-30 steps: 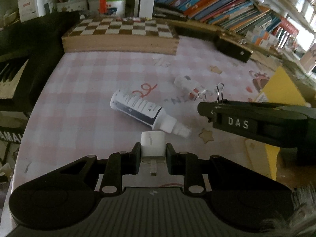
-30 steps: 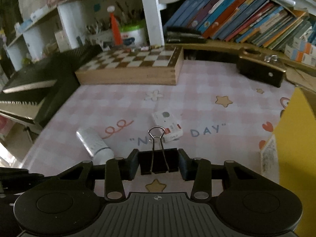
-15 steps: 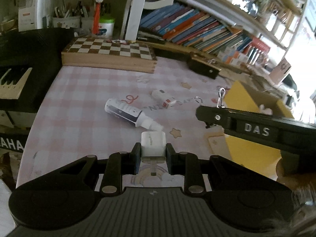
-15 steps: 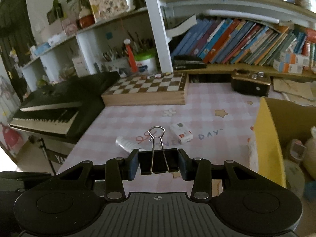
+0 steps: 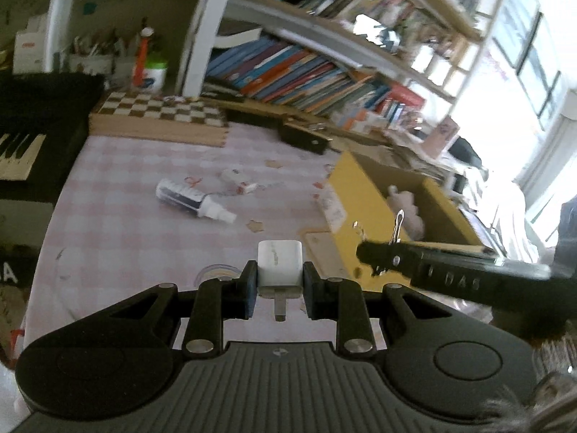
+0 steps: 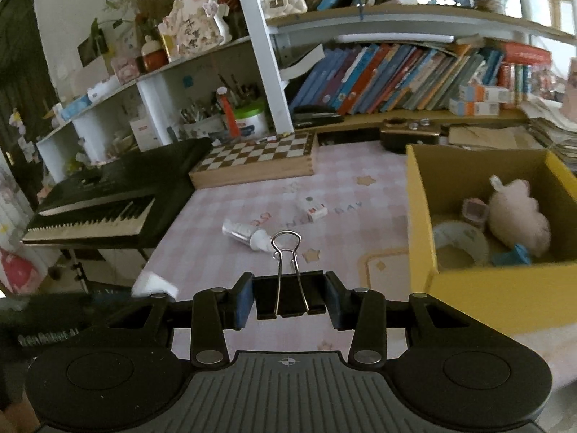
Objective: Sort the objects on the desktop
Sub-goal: 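Carry the charger plug and binder clip in both tools toward the yellow box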
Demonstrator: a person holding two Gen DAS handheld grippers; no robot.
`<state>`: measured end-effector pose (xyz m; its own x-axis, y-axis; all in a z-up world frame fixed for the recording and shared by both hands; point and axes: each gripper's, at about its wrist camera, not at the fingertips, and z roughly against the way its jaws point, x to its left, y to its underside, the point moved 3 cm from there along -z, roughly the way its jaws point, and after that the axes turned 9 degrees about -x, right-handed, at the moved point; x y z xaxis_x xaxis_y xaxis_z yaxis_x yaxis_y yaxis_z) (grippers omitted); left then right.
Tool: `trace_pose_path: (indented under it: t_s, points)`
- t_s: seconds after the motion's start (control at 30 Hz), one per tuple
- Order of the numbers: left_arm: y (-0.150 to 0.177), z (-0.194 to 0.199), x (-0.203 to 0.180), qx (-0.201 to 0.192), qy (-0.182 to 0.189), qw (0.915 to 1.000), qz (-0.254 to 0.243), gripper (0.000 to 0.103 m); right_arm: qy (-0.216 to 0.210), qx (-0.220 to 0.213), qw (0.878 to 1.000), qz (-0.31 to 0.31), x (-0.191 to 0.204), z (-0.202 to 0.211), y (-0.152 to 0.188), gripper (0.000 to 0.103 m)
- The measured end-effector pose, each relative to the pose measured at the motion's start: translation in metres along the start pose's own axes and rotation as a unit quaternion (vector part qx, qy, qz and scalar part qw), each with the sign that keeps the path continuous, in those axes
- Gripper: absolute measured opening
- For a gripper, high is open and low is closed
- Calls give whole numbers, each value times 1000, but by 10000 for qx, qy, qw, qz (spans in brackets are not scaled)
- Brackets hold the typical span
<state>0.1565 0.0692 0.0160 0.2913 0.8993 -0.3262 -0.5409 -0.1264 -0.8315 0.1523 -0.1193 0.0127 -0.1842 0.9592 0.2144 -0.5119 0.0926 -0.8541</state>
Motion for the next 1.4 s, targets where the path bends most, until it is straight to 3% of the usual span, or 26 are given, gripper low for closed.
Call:
trace_pose_path:
  t_s: [0.5, 0.97, 1.4]
  points:
    - [43, 24, -37, 530, 926, 9933, -436, 23, 855, 128, 9941, -653, -12, 78, 64, 41]
    - [64, 11, -94, 893, 1947, 9730, -855, 23, 1841, 99, 9762, -1146, -59, 127, 87, 41]
    - [68, -21, -153, 1038, 2325, 9599, -1175, 23, 2167, 4, 9649, -1482, -114, 143, 87, 41]
